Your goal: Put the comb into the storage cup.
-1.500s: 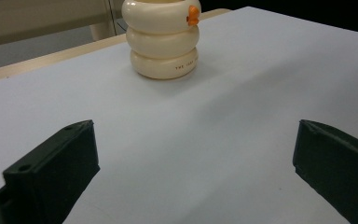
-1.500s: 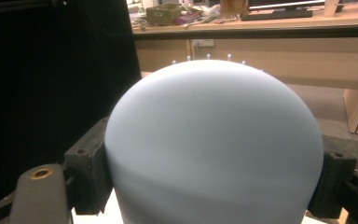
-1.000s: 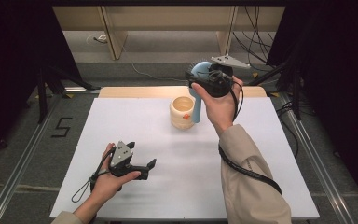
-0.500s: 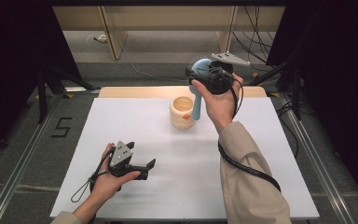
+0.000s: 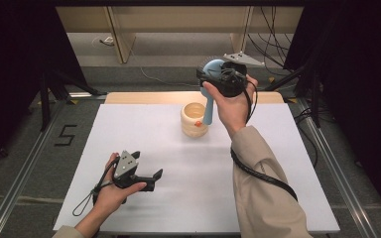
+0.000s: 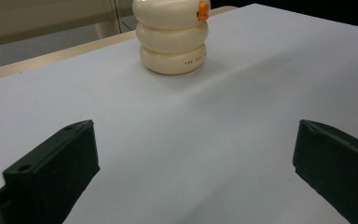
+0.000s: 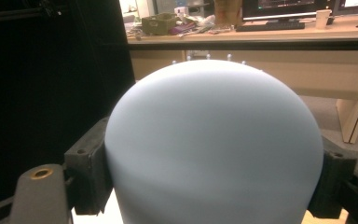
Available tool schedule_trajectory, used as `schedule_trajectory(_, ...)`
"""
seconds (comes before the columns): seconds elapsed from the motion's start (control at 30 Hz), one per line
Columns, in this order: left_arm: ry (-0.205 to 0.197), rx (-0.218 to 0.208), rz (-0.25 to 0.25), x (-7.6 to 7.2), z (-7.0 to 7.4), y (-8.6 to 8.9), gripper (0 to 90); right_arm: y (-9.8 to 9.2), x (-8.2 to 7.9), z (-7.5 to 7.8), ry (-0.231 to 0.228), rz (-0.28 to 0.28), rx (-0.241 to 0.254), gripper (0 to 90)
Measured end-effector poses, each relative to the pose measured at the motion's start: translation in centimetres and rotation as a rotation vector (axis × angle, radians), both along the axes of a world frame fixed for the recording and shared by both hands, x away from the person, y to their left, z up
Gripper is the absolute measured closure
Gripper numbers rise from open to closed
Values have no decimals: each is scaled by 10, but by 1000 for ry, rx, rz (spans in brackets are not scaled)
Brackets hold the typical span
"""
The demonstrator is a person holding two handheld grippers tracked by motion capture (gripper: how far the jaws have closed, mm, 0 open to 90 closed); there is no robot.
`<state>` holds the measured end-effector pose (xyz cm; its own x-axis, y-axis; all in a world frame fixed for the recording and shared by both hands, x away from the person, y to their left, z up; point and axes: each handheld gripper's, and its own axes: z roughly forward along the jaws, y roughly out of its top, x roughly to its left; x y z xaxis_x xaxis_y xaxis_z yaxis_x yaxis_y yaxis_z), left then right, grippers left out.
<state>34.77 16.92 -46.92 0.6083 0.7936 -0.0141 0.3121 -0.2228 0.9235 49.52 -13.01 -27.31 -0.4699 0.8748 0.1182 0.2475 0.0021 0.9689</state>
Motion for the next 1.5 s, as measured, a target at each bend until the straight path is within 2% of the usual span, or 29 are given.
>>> schedule_trajectory(0.77, -10, 16, 14, -2, -1, 8, 0, 4, 9, -1, -11, -8, -5, 208)
schedule_trajectory(1.5, -13, 24, 38, -2, -4, 18, 0, 12, 24, -13, -38, 1, 8, 208)
